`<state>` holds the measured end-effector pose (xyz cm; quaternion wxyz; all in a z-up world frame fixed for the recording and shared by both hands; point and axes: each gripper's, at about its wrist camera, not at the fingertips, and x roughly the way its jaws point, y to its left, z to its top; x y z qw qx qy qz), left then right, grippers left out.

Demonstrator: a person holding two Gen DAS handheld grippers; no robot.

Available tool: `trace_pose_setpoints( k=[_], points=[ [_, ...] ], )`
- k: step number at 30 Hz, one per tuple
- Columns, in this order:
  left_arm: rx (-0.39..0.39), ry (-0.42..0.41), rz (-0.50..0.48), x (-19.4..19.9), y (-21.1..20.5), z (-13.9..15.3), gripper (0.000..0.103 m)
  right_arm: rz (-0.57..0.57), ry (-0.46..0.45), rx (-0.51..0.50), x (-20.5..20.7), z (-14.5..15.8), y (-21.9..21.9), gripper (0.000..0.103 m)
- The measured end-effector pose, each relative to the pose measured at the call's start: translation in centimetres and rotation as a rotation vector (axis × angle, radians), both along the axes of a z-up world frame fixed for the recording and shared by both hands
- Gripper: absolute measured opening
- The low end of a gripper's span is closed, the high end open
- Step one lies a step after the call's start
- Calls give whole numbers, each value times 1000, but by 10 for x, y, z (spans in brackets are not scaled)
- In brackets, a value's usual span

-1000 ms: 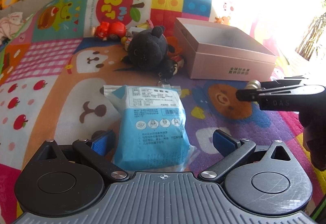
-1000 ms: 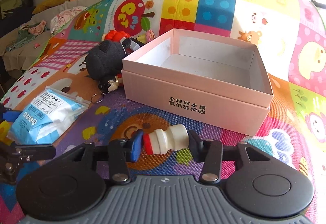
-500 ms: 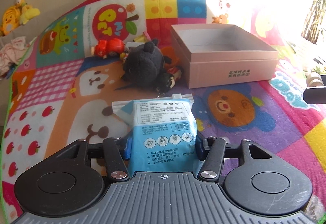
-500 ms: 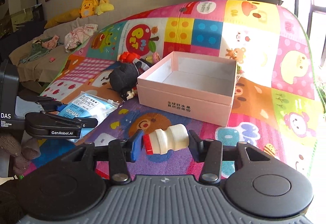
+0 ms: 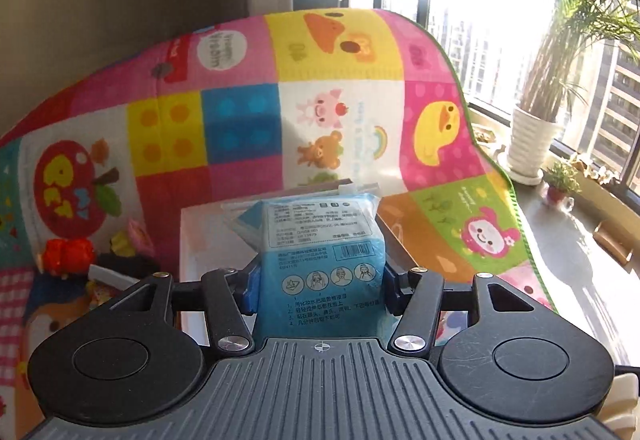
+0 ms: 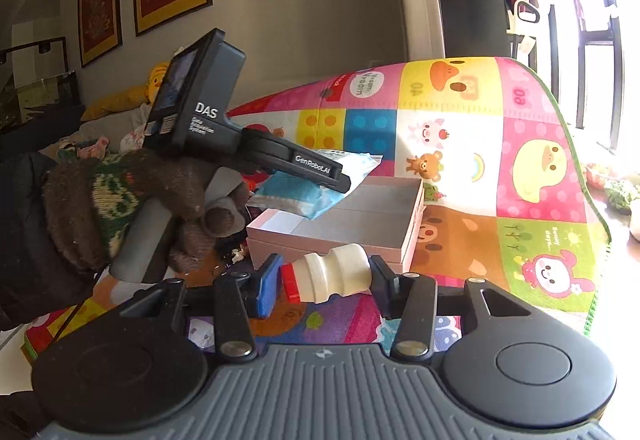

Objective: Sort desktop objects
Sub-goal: 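Drop the wipes pack into the pink box with the left tool while the right tool carries the bottle, then release the white bottle into the pink box with the right tool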

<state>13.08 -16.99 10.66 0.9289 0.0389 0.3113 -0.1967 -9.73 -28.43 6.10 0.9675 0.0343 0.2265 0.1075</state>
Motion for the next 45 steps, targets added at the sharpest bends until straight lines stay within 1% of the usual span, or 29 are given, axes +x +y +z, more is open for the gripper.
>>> trace_pose_setpoints(
  k=[2,4,5,6,7,8,9,11,13,16,20,23,26,29,31,34,38,41,43,45],
  points=[
    [-29,55,10,19,-10,-18,60,-16,26,7,7,-7,-6,46],
    [-38,104,15,31,-16,-35,62,-28,47,11,12,-13,-9,46],
    [-46,121,14,33,-16,-41,68,-34,56,11,15,-16,-10,46],
    [-64,129,11,32,-13,-43,72,-37,63,10,18,-18,-11,46],
    [-77,129,7,30,-8,-43,78,-37,68,10,20,-20,-12,46],
    [-85,120,3,25,-3,-41,83,-37,74,10,22,-21,-12,46],
    [-89,100,5,20,4,-37,85,-39,83,10,25,-23,-11,46],
    [-94,45,8,5,21,-26,91,-39,98,7,32,-25,-8,46],
    [-81,-7,12,-10,36,-18,94,-38,110,-3,41,-26,-3,46],
    [-50,-69,18,-36,59,-12,96,-35,109,-34,59,-21,6,46],
    [32,-128,13,-80,85,-22,98,-46,114,-74,97,-9,16,46],
    [59,-118,28,-102,104,-36,100,-75,147,-116,137,-5,22,46],
    [22,-54,87,-112,132,-51,101,-113,192,-148,179,-6,27,46],
    [-39,-1,155,-112,159,-63,101,-168,196,-192,215,-7,29,46],
    [-67,25,184,-110,171,-70,101,-202,209,-196,234,-7,27,47],
    [-88,43,203,-109,183,-76,102,-210,255,-181,244,-8,27,47],
    [-123,40,211,-110,191,-80,102,-145,325,-188,231,-21,40,47],
    [-140,41,204,-110,192,-84,102,-103,374,-241,223,-37,54,46],
    [-138,40,200,-110,191,-86,103,-124,393,-311,226,-47,60,46],
    [-129,31,204,-111,192,-88,103,-164,417,-335,234,-52,58,46]
  ],
)
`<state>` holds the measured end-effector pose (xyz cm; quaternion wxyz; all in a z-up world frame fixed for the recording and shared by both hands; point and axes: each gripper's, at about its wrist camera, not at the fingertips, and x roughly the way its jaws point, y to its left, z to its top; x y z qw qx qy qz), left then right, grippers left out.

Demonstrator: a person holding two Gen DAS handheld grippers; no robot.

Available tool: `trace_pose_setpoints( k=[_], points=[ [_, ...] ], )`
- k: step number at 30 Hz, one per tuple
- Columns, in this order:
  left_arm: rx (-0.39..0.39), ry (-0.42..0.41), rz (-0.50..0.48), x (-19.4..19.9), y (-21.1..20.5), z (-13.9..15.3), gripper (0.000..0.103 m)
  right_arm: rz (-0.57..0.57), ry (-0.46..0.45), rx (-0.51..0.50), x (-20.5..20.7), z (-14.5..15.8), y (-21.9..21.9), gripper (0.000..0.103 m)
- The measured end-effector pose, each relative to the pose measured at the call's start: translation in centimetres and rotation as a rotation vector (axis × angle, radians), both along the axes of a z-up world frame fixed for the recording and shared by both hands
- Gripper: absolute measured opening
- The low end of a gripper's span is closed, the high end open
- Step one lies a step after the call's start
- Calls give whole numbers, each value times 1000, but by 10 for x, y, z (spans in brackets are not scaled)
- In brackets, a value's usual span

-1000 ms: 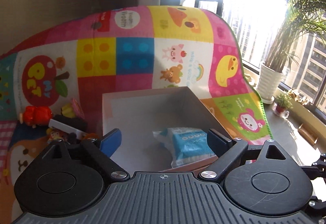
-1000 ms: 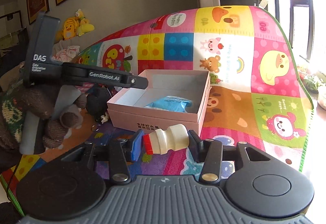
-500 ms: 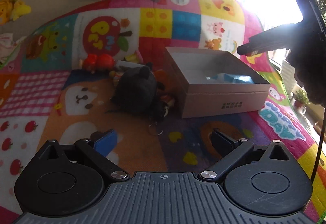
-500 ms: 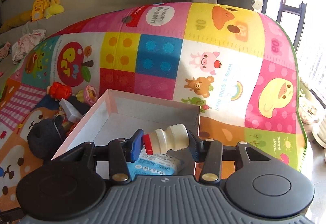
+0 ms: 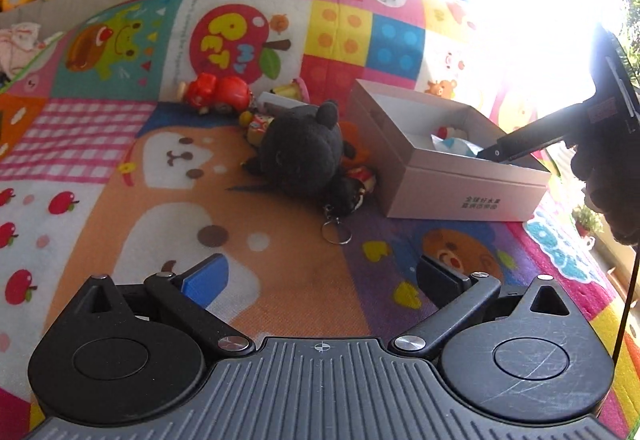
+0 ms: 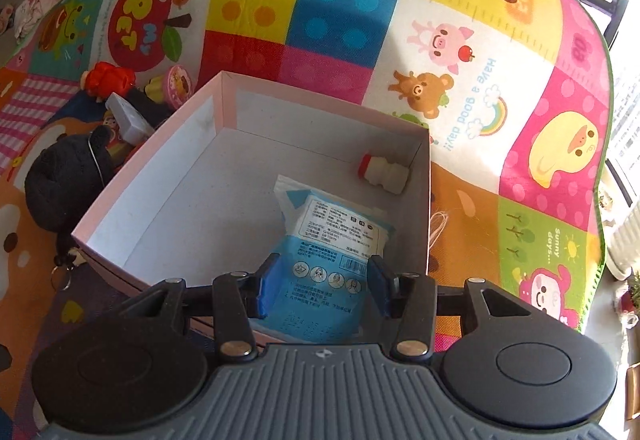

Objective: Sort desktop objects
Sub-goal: 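Release the white bottle into the pink box with the right tool, then grasp the white battery charger with the right tool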

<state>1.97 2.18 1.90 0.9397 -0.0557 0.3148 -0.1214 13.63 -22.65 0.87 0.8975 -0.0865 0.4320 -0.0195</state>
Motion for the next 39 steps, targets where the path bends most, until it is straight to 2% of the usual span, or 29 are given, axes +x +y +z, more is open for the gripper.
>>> trace_pose_setpoints(
  k=[3,6,8,10,12,16,19,21,24,26,27,29,31,33,36,39],
  points=[
    [41,-23,30,-3,4,-1,103,-33,-50,-51,2,5,4,46],
    [112,-31,88,-1,8,-5,103,51,-117,29,-7,24,26,46],
    [129,-20,118,2,12,-7,103,140,-140,82,-10,37,54,50],
    [127,-11,125,4,15,-8,103,210,-141,107,-8,42,82,67],
    [128,-12,119,3,16,-9,103,264,-135,115,-1,39,111,80],
    [121,-18,86,-2,16,-10,103,338,-91,76,18,18,160,80],
    [106,-21,73,-5,17,-11,103,355,-46,74,29,3,178,82],
    [88,-22,74,-5,18,-11,103,364,2,125,35,-1,183,83],
    [58,-10,77,-3,22,-12,103,441,51,318,31,7,180,87],
    [39,-8,82,-3,25,-12,103,502,59,413,22,19,176,85],
    [31,-7,85,-3,27,-12,103,505,45,408,17,24,174,84],
    [23,-8,89,-4,29,-12,103,467,-11,299,5,28,173,76],
    [15,-11,92,-5,31,-12,103,445,-57,163,-9,23,171,54],
    [10,-9,99,-5,33,-12,103,443,-68,57,-20,13,170,44],
    [9,3,115,-3,35,-12,103,460,-65,-18,-30,-6,170,37],
    [18,11,125,-4,36,-12,103,453,-72,-38,-28,-20,172,30]
  ],
)
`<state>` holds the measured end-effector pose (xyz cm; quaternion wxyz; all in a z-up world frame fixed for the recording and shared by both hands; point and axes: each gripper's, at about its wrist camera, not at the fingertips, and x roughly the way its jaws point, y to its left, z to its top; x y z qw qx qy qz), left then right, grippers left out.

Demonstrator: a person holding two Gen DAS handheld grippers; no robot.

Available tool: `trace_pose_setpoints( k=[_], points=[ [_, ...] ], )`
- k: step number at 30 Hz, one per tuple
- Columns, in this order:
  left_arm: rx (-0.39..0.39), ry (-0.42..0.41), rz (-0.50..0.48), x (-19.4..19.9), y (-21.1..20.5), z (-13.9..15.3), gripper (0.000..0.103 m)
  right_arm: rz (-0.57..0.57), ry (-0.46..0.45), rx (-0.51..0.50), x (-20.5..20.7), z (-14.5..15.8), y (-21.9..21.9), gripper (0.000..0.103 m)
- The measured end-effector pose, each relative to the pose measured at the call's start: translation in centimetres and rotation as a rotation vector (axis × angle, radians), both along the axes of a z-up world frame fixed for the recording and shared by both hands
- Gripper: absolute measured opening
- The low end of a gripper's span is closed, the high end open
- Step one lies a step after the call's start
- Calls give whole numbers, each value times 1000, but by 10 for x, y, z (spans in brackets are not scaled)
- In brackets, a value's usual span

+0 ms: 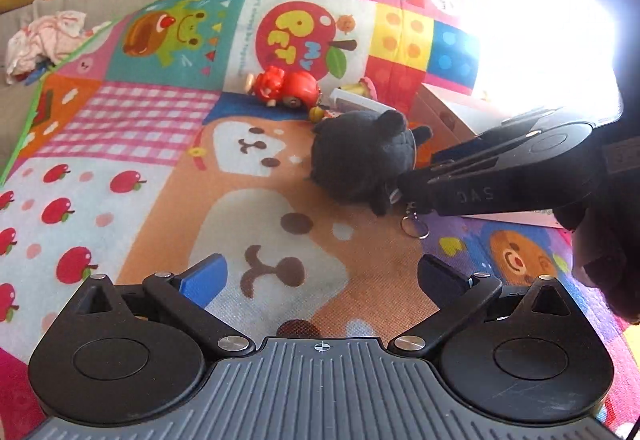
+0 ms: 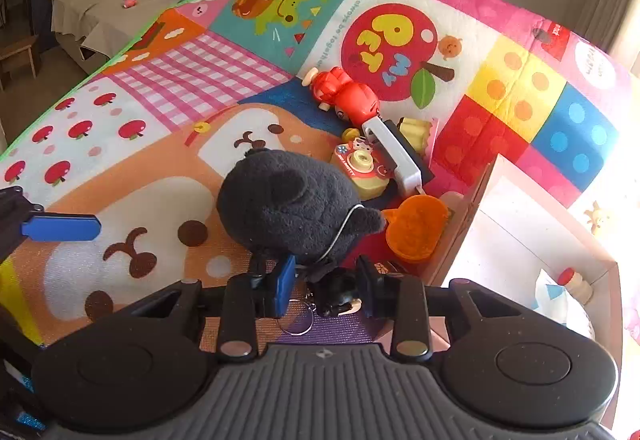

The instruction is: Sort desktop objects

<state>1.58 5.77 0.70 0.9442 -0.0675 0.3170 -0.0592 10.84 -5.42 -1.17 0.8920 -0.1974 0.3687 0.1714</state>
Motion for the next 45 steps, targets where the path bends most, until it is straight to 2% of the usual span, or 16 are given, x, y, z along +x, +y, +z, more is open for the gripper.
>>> trace_pose_setpoints(
  k=[2,4,5,8,9,10,12,15,20,22,24,27,35,37,40,45],
  points=[
    [12,5,3,-1,0,0,103,-10,-29,-14,2,-6,3,29],
    [22,12,4,-1,1,0,103,-36,-10,-6,7,-6,3,27],
    [23,16,6,-1,2,-1,103,-37,23,27,9,-2,2,27],
    [15,27,3,2,4,-1,103,73,220,240,9,19,-10,25],
    [15,28,0,4,4,-1,103,98,234,285,8,28,-13,25],
    [16,27,-5,5,4,-1,103,107,201,299,8,39,-14,25],
    [16,18,-10,8,3,-1,103,73,82,257,15,56,-13,25],
    [3,7,-3,12,4,-1,103,-42,-37,124,58,55,-4,26],
    [-29,-2,4,10,10,0,103,-198,57,83,143,18,0,26],
    [-44,3,11,11,13,-1,103,-230,85,92,159,8,0,29],
    [-67,11,16,12,17,-2,103,-240,128,119,164,6,0,27],
    [-77,11,10,12,18,-2,103,-178,204,191,153,11,3,18],
    [-31,1,-5,7,15,1,103,20,338,285,79,22,22,16],
    [-29,3,-36,3,14,2,103,50,337,304,61,27,23,16],
    [29,2,-82,-4,6,1,103,53,322,349,44,38,13,15],
    [84,-7,-50,-3,5,4,103,14,260,438,21,60,-25,12]
  ],
)
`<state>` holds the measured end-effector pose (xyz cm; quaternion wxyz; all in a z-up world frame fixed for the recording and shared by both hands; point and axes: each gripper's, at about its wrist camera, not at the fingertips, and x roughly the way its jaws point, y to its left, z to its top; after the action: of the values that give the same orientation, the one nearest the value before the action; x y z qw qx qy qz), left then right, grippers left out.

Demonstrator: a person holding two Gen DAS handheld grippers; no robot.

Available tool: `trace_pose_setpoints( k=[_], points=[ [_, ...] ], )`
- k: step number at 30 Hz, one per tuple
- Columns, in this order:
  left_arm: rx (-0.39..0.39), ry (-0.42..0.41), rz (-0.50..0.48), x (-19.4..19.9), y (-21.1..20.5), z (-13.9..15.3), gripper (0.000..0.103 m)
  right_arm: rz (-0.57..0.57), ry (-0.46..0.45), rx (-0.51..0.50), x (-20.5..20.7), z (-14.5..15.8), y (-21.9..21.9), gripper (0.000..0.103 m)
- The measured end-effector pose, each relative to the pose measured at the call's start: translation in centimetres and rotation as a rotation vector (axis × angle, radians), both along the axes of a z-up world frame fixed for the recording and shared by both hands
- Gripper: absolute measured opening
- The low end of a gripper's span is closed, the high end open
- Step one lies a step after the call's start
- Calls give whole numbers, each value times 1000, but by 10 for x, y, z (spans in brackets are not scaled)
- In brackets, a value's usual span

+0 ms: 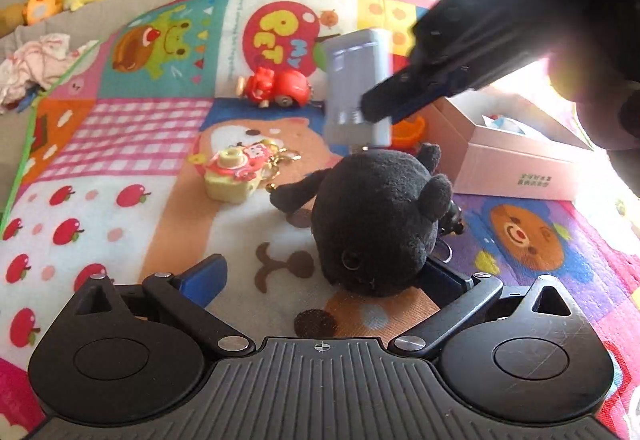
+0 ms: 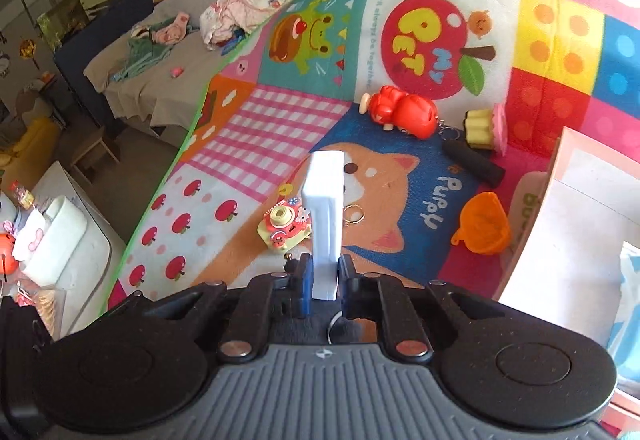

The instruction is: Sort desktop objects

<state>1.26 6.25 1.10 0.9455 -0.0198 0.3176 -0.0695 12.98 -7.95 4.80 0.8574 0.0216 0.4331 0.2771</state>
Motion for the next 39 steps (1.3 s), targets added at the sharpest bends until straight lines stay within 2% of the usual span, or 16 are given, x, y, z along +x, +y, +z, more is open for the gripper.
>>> trace_pose_setpoints(
  k=[5,9,13,15,17,19,22,24,26,27,28,31,39],
  points=[
    [61,-41,105,21,10,7,103,-64,-31,56,-29,12,-42,12],
    [146,-41,212,53,23,7,103,-41,16,89,-51,3,-52,12],
    [134,-17,297,65,44,12,103,28,57,87,-71,-16,-45,13],
    [110,-19,302,60,50,16,103,6,24,61,-73,-21,-45,13],
    [101,-19,296,51,51,18,103,-54,-4,24,-67,-27,-47,18],
    [95,-8,281,41,50,18,103,-117,-6,12,-56,-34,-49,39],
    [74,16,247,30,44,16,103,-174,3,4,-36,-47,-47,53],
    [64,32,209,23,36,15,103,-200,20,-3,-26,-58,-42,56],
    [65,36,159,16,26,15,103,-206,39,-5,-18,-68,-38,56],
    [68,36,135,13,21,16,103,-208,48,-5,-17,-72,-37,53],
    [71,36,105,9,15,16,103,-208,58,-7,-16,-75,-37,44],
    [68,46,20,-2,-2,17,103,-194,62,10,-23,-75,-44,31],
    [65,56,-202,-22,-51,14,103,-212,-25,-92,-84,-71,-94,31]
  ],
)
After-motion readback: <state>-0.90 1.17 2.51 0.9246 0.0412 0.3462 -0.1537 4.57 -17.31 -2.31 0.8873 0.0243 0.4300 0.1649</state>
